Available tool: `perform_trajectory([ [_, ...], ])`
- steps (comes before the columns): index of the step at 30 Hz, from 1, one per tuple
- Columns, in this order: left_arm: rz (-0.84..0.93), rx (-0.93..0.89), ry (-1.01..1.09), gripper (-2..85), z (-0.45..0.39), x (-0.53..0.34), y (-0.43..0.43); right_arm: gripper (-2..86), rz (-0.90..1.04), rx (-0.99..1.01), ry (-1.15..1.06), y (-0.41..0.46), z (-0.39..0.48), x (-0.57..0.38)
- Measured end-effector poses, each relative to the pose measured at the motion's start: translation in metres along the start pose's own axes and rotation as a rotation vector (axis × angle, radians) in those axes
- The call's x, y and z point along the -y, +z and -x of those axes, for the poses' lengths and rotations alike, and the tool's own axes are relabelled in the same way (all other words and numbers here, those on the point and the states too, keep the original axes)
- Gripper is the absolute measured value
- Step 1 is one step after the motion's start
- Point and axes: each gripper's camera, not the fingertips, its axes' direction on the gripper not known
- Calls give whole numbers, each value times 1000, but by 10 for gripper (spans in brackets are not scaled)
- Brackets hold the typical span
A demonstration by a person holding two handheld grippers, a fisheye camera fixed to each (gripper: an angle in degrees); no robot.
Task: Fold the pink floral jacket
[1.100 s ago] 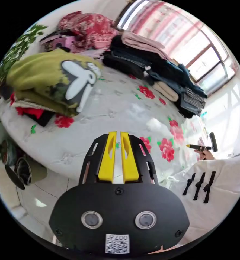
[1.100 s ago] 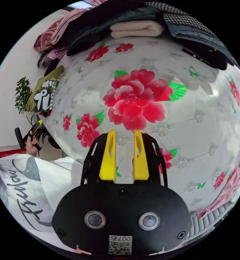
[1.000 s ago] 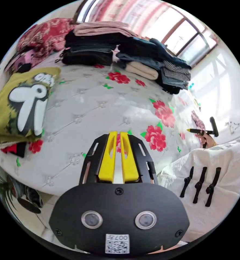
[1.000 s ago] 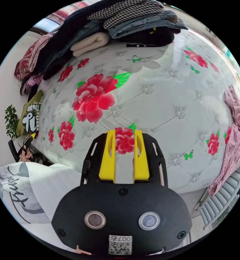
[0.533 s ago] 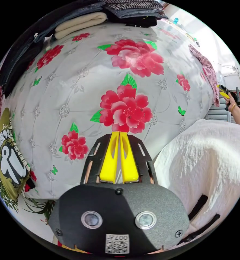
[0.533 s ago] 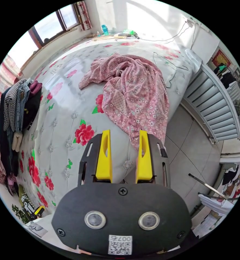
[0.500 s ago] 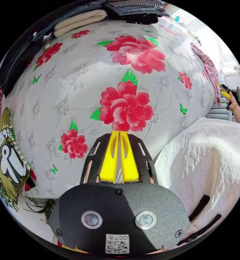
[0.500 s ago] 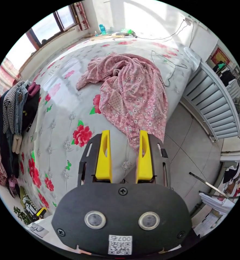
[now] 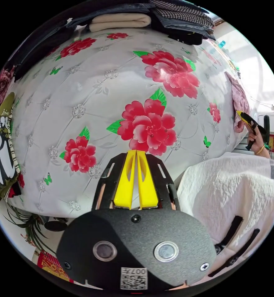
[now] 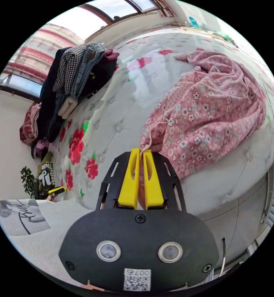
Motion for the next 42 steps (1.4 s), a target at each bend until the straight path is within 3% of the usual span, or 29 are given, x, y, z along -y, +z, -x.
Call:
perform_trajectory([
  [4,-156,-87,-129,-9,15,-12,-16,19,71,382,-341,61,142,4],
  [6,-241,-109,-174,-9,22,-21,-30,31,135,449,-534,64,181,11],
  [8,-311,-132,-188,-7,28,-32,-45,44,140,401,-645,56,196,18],
  [12,-387,-103,-194,9,39,-56,-66,65,58,97,-720,45,169,35],
  [16,-390,-176,-203,45,46,-60,-64,72,187,-120,-679,75,116,23],
  [18,-377,-218,-200,56,48,-50,-59,71,318,-104,-654,97,98,5],
  [23,-365,-325,-138,85,43,-5,-58,67,369,-75,-754,102,102,-46],
  [25,-384,-449,-153,97,43,19,-57,64,438,94,-819,90,108,-49],
  [30,-211,-475,-205,91,42,65,-24,68,254,201,-893,46,110,-4],
  [35,-109,-435,-305,11,46,67,-5,80,66,-10,-853,72,105,76],
  [42,-143,-484,-317,-9,47,56,-29,68,272,-154,-891,205,111,122],
])
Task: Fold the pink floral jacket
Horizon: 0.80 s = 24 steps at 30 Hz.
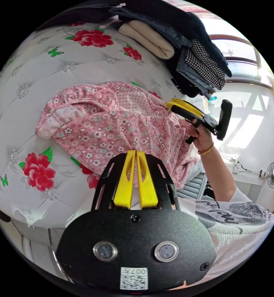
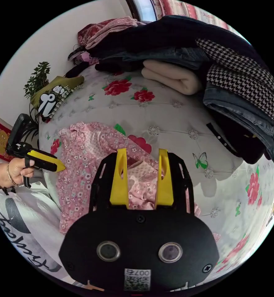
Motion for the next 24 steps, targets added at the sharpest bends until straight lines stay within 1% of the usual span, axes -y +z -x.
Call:
perform_trajectory([
  [2,-6,2,-1,-9,-4,-7,-7,46,38,27,-15,24,5,-1],
  [4,3,21,-9,-10,-8,-14,-12,20,-18,-17,-38,31,13,-15],
  [6,4,29,-17,-10,-10,-17,-14,10,-76,11,-45,27,10,-26],
  [9,-3,24,-32,-9,-16,-22,-16,1,-278,74,21,-3,-11,-53],
  [13,-61,38,-13,-9,-34,-26,-24,-2,-524,48,126,-55,-34,-103],
  [14,-73,42,-8,-10,-37,-27,-26,-2,-556,45,143,-62,-36,-112],
  [16,-128,59,34,-10,-50,-31,-36,-3,-674,23,207,-88,-42,-146],
  [21,-249,57,116,-10,-86,-50,-62,-2,-878,-37,272,-139,-34,-211],
  [24,-367,63,232,-10,-122,-73,-91,-2,-1011,-82,299,-170,-20,-253],
])
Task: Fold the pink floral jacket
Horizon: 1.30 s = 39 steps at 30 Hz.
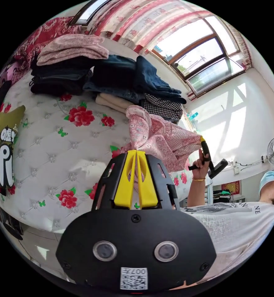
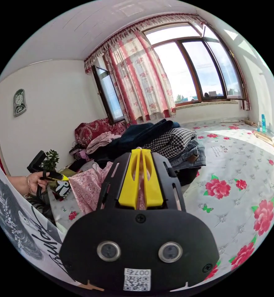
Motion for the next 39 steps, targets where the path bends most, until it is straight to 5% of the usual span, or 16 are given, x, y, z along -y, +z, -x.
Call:
perform_trajectory([
  [16,-745,113,377,-10,-181,-161,-210,-2,-618,100,-102,-248,94,-18],
  [21,-865,180,410,-10,-198,-182,-237,-3,-659,105,-211,-268,127,12],
  [26,-792,292,317,-8,-156,-132,-199,1,-436,95,-219,-193,141,74],
  [31,-453,350,77,14,-49,-35,-101,16,-2,-46,-83,-16,119,119],
  [39,-164,318,-99,56,81,-90,-5,38,494,-208,211,86,55,-3],
])
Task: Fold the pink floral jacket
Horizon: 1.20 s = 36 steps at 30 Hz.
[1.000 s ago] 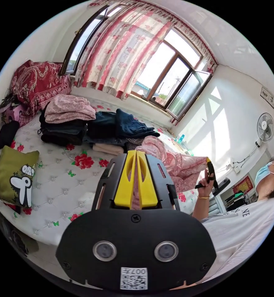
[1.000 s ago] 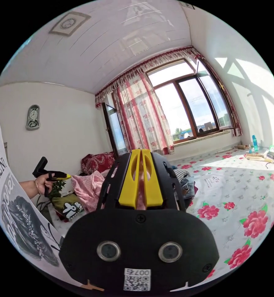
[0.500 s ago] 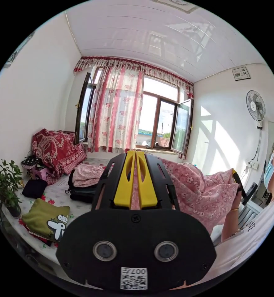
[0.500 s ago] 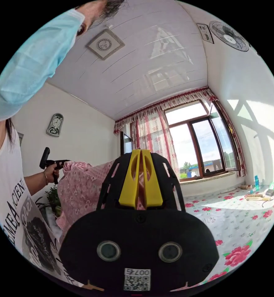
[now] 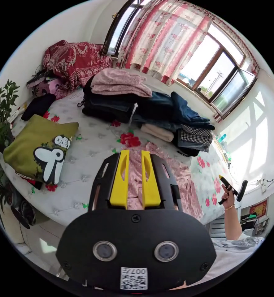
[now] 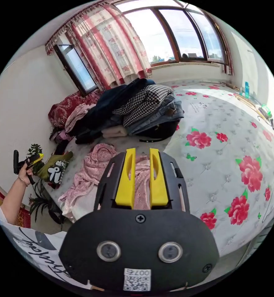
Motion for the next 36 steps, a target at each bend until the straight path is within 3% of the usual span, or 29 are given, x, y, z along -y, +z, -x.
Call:
perform_trajectory([
  [4,227,-35,-72,64,44,-80,67,53,215,-96,107,44,-16,-49],
  [7,303,-102,-125,78,57,-116,97,64,331,-162,92,63,-8,-57],
  [12,356,-113,-18,94,39,-115,122,75,496,-155,23,90,26,-44],
  [14,373,-106,15,93,35,-105,128,68,502,-241,-19,94,45,-37],
  [18,317,-117,81,89,27,-71,119,21,552,-278,-81,98,73,-15],
  [21,238,-114,246,87,1,-39,103,6,505,-254,-73,80,76,10],
  [24,238,-116,431,91,-31,-10,110,2,350,-357,-38,33,63,50],
  [28,346,-164,592,101,-76,21,165,6,83,-530,292,-58,1,104],
  [32,469,-174,699,107,-116,36,226,17,72,-486,366,-82,-15,116],
  [35,570,-91,757,87,-136,41,277,25,165,-377,238,-52,20,104],
  [36,541,-107,769,44,-136,48,280,28,218,-325,179,-32,39,95],
])
